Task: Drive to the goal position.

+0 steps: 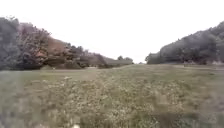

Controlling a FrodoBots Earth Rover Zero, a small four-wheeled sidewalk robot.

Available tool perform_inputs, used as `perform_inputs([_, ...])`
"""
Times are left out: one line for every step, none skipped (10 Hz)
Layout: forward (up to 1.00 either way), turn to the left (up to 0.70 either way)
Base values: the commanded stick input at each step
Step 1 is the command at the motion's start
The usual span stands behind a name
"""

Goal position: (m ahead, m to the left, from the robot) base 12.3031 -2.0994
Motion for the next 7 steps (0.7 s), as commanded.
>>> perform_inputs([0.85,0.01])
perform_inputs([0.85,0.01])
perform_inputs([0.85,0.01])
perform_inputs([0.85,0.01])
perform_inputs([0.85,0.01])
perform_inputs([0.85,0.01])
perform_inputs([0.85,0.01])
